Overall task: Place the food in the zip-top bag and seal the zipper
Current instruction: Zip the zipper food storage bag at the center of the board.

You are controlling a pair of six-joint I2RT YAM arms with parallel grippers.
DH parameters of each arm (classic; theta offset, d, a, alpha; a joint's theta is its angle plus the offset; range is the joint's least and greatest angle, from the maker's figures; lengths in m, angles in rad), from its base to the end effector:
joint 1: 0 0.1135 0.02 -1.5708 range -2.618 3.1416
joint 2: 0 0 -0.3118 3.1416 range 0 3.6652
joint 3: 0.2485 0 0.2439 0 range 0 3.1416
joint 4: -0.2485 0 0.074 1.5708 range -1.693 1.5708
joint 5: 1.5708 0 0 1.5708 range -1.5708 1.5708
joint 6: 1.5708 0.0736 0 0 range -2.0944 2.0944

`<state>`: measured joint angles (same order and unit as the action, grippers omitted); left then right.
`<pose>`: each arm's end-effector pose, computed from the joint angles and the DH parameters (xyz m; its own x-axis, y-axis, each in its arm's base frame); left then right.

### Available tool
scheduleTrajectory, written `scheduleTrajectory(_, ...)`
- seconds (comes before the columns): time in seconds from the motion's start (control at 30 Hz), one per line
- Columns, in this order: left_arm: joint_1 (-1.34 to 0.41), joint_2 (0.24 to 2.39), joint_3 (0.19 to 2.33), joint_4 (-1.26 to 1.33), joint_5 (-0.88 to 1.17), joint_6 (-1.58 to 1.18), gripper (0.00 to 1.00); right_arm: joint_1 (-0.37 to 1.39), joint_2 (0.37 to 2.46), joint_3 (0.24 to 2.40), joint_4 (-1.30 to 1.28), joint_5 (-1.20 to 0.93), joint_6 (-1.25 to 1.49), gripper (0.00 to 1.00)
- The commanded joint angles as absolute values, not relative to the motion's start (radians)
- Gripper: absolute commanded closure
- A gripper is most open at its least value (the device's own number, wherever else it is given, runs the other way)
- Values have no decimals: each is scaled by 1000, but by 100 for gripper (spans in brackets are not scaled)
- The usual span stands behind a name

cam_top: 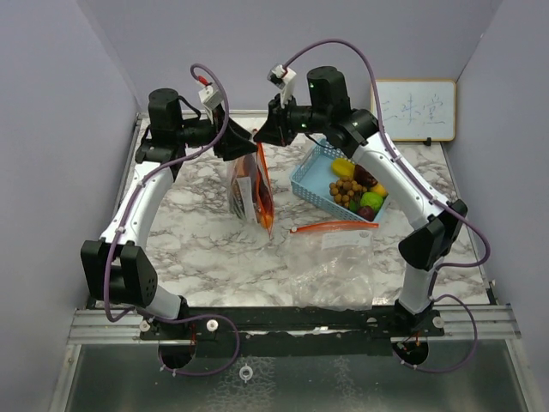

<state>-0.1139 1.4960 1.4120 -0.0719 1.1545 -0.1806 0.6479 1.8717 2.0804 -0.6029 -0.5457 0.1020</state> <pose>0.3300 -0.1055 0.4483 -0.3212 -0.0364 -0.9463 0.9006 0.2974 -0.3171 0.3419 0.3067 0.4664 -0.3961 -0.1906 -0.8982 -0.8621 0.4139 0.2923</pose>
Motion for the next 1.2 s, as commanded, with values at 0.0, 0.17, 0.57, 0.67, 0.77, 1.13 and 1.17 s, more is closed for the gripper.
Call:
scheduleTrajectory(0.0, -132, 1430, 1378, -174, 1314, 98, 45, 650, 1787, 2056, -616, -622, 34, 98)
scheduleTrajectory(0.17, -140, 1425, 1374, -208, 1324, 157, 33, 648, 1744, 2032, -660, -685, 10, 98)
scheduleTrajectory(0.57, -150, 1467, 1555, -345, 1315, 267, 31, 649, 1633, 1977, -731, -684, -39, 98)
scheduleTrajectory(0.67, -166, 1471, 1560, -299, 1332, 224, 30, 649, 1625, 1967, -733, -722, -39, 98)
scheduleTrajectory(0.77, -176, 1478, 1550, -235, 1349, 160, 29, 649, 1629, 1972, -736, -771, -36, 98)
scheduleTrajectory(1.13, -243, 1482, 1467, -51, 1437, -6, 28, 649, 1620, 1957, -739, -852, -30, 98)
scheduleTrajectory(1.17, -247, 1482, 1450, -21, 1444, -34, 28, 648, 1616, 1956, -741, -855, -32, 98)
